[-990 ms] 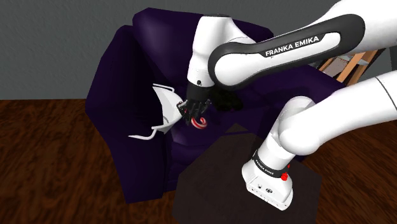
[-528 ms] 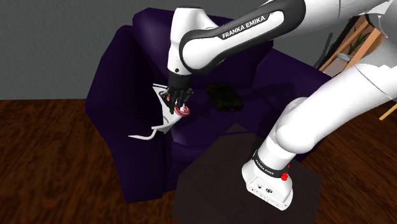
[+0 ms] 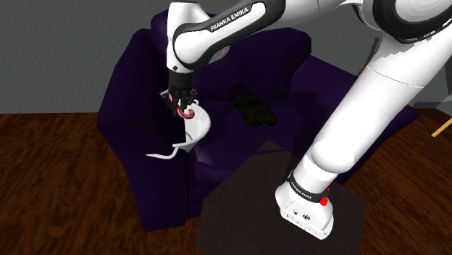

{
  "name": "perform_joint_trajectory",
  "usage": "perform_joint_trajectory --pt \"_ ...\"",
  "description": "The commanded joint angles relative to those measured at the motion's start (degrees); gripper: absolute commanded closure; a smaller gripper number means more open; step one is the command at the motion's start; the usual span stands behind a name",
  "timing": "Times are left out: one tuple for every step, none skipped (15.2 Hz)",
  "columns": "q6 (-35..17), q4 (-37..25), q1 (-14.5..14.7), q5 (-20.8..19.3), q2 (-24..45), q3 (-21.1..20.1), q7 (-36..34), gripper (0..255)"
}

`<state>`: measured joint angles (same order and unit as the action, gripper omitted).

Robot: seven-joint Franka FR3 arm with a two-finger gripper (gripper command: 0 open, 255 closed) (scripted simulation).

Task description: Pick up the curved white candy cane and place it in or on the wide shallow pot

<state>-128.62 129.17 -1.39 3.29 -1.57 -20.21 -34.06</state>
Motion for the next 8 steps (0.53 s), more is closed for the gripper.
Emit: perform_joint_trajectory --pt "1.23 -4.84 -0.40 -1.74 3.87 0.29 -0.41 255" --pt "1.76 -7.43 -0.49 -2.66 6.05 0.46 -0.66 255" --pt "2.71 -11.49 -0.57 -3.99 9.36 0.69 -1.01 255" --pt "1.99 -11.14 -0.52 -4.15 9.74 0.73 -1.10 255" --pt "1.28 -10.80 -0.47 -4.32 10.14 0.78 -1.20 255" --pt "0.58 -10.48 -0.43 -4.49 10.55 0.81 -1.30 255" --pt "-0.13 -10.17 -0.40 -4.67 10.97 0.84 -1.41 255" --pt "-0.83 -9.87 -0.32 -4.85 11.39 0.92 -1.51 255"
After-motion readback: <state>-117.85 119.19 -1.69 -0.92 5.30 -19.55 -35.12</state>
